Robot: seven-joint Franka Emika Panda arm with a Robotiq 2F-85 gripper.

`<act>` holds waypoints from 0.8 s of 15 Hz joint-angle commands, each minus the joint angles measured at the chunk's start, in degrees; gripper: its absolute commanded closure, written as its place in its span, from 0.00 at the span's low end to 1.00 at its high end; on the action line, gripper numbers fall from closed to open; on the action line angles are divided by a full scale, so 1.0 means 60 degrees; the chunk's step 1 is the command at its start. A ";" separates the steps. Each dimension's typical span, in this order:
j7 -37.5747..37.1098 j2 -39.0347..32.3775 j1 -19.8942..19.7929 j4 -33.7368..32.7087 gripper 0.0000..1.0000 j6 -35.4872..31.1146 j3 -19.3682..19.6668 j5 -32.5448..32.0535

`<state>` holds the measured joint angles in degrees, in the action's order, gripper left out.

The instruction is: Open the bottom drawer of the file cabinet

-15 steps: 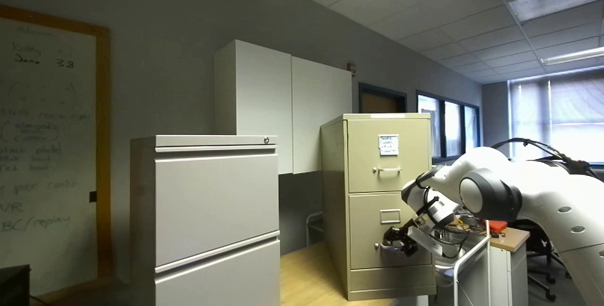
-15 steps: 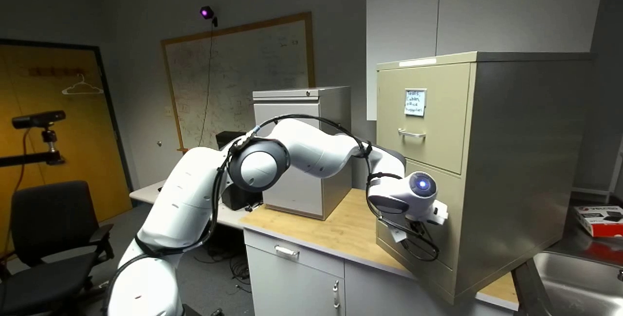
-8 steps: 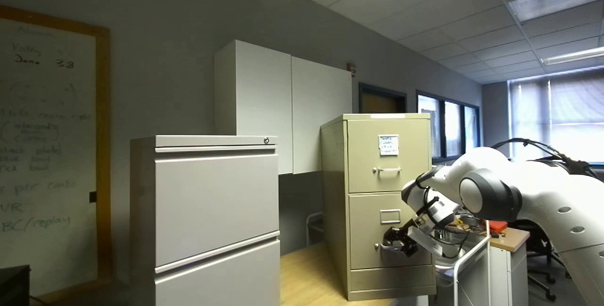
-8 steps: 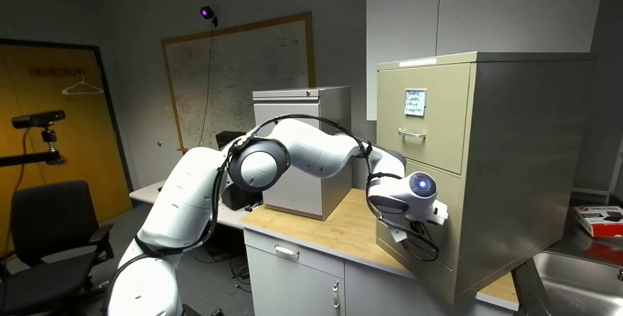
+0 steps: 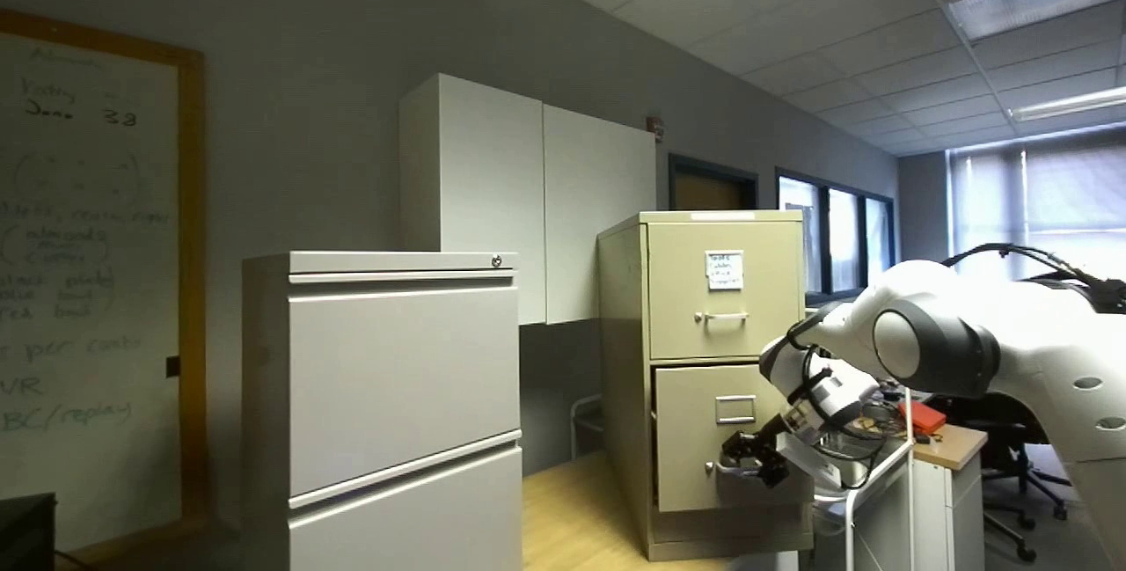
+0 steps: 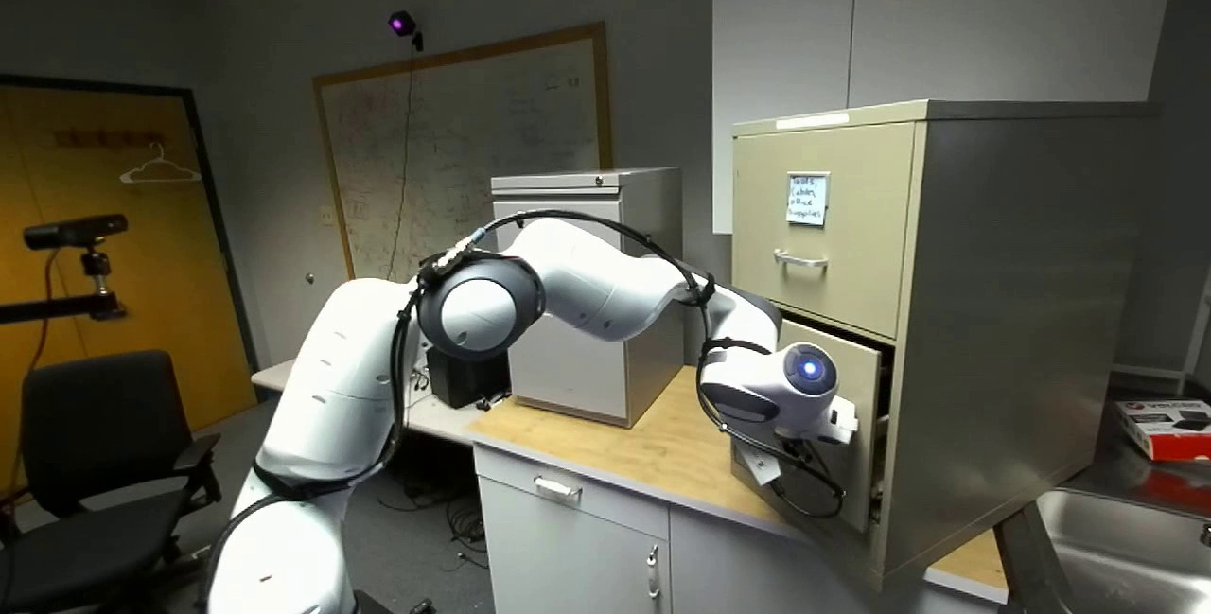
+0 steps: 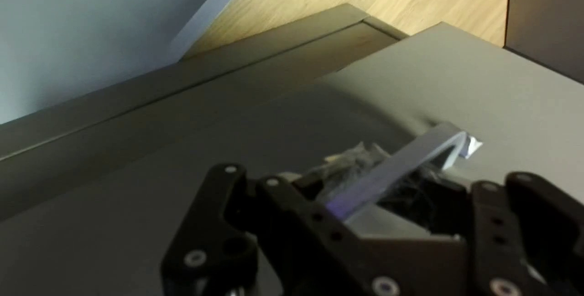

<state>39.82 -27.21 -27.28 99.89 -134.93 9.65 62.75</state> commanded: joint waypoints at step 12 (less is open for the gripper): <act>0.3868 0.2950 0.0258 0.5395 0.97 0.2011 0.0821 0.1950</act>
<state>56.06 -13.05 -27.28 122.69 -128.67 12.78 74.98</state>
